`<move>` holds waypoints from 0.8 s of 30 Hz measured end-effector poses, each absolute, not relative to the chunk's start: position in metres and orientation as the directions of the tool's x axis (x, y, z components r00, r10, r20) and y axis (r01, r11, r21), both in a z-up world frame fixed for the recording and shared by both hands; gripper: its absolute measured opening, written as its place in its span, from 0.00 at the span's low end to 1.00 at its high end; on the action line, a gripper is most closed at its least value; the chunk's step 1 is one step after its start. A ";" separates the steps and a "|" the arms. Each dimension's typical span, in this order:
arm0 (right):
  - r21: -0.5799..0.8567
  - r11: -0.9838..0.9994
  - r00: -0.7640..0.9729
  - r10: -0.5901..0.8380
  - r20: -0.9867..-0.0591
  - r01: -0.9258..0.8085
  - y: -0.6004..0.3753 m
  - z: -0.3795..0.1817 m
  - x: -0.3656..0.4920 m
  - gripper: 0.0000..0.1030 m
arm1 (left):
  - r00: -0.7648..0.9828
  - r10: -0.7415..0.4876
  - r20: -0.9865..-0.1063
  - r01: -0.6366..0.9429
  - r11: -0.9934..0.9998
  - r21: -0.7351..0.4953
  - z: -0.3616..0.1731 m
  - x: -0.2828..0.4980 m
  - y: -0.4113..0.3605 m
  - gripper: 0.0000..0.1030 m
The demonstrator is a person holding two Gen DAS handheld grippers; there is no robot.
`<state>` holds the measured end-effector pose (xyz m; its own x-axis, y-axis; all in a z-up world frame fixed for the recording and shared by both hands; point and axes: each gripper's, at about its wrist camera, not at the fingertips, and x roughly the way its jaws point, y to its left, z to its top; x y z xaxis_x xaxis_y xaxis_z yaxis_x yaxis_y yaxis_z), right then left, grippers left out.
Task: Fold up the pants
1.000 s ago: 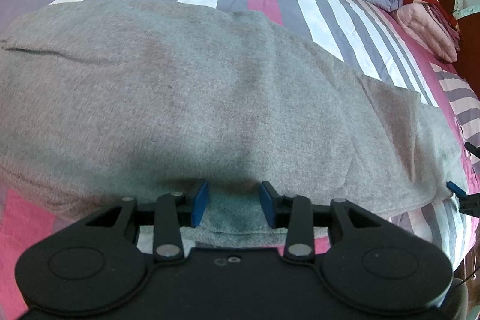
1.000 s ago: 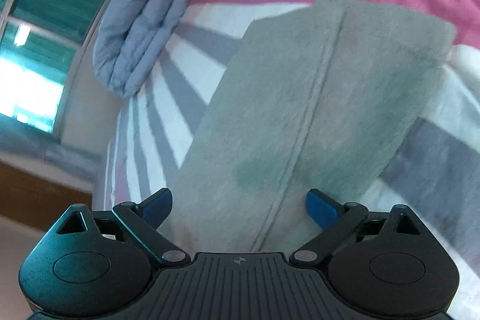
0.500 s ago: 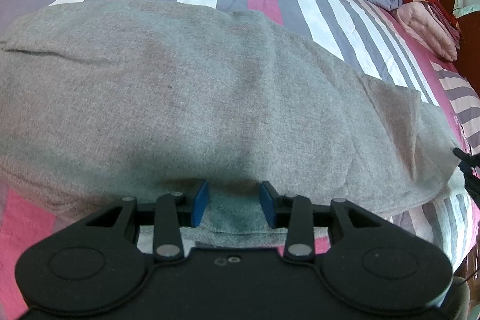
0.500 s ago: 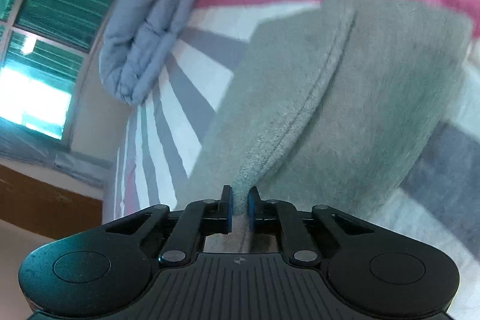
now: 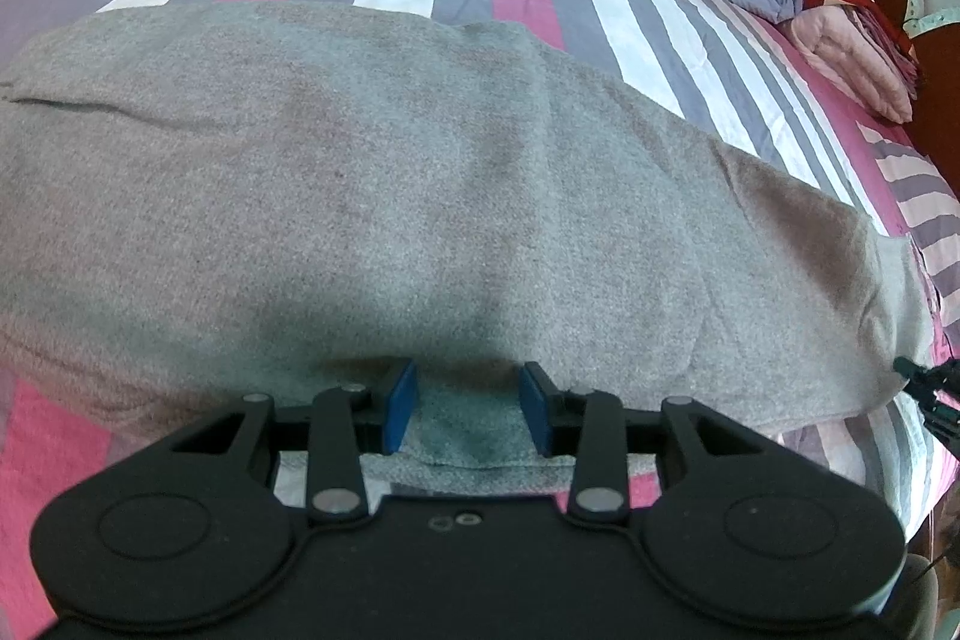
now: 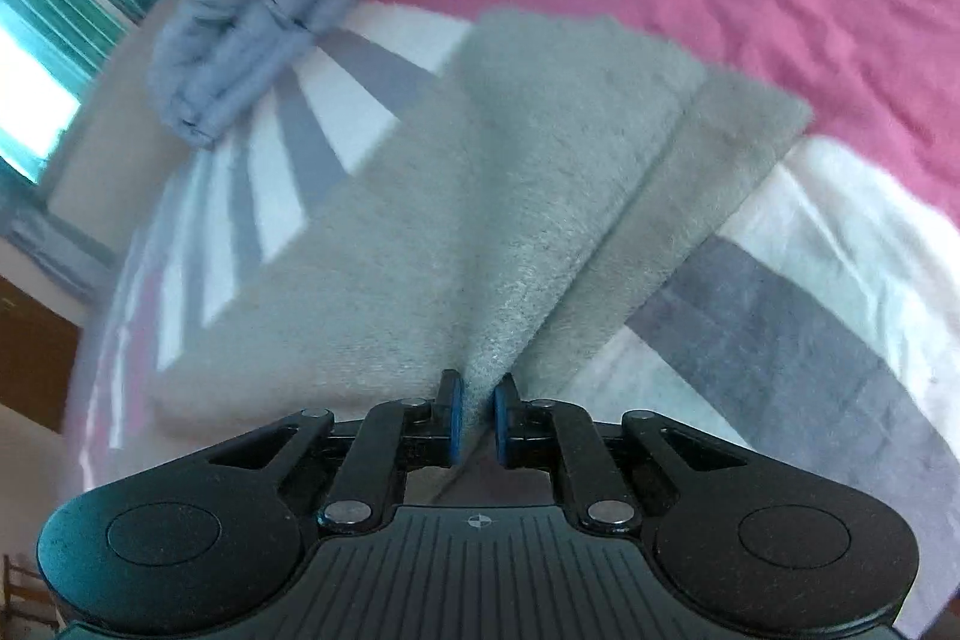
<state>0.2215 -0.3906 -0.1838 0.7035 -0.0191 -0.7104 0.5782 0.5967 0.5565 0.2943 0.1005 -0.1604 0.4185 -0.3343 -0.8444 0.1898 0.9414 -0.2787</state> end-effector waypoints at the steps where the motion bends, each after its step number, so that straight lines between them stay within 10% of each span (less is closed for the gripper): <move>1: 0.571 0.584 0.711 -0.016 -0.703 0.577 -0.392 -0.183 0.222 0.12 | 0.420 -0.333 -0.844 0.188 0.942 -0.278 -0.160 0.294 0.100 0.28; 3: 0.606 0.560 0.735 -0.009 -0.678 0.565 -0.395 -0.177 0.220 0.27 | 0.421 -0.331 -0.845 0.187 0.943 -0.276 -0.161 0.293 0.100 0.28; 5: 0.608 0.569 0.753 -0.032 -0.657 0.554 -0.399 -0.168 0.214 0.65 | 0.420 -0.330 -0.845 0.188 0.943 -0.275 -0.160 0.293 0.099 0.28; 7: 0.605 0.562 0.761 -0.069 -0.645 0.564 -0.406 -0.164 0.205 0.69 | 0.419 -0.331 -0.846 0.188 0.943 -0.276 -0.160 0.294 0.099 0.28; 18: 0.648 0.387 0.736 -0.140 -0.662 0.656 -0.474 -0.178 0.201 0.69 | 0.417 -0.320 -0.851 0.186 0.946 -0.265 -0.159 0.295 0.095 0.28; 20: 0.656 0.384 0.746 -0.157 -0.647 0.650 -0.479 -0.175 0.203 0.54 | 0.416 -0.319 -0.852 0.184 0.947 -0.265 -0.159 0.296 0.095 0.28; 21: 0.652 0.393 0.746 -0.157 -0.647 0.648 -0.480 -0.172 0.205 0.25 | 0.416 -0.319 -0.851 0.181 0.947 -0.266 -0.159 0.296 0.095 0.28; 24: 0.632 0.374 0.722 -0.178 -0.669 0.678 -0.481 -0.169 0.200 0.17 | 0.417 -0.318 -0.852 0.183 0.947 -0.264 -0.160 0.296 0.095 0.29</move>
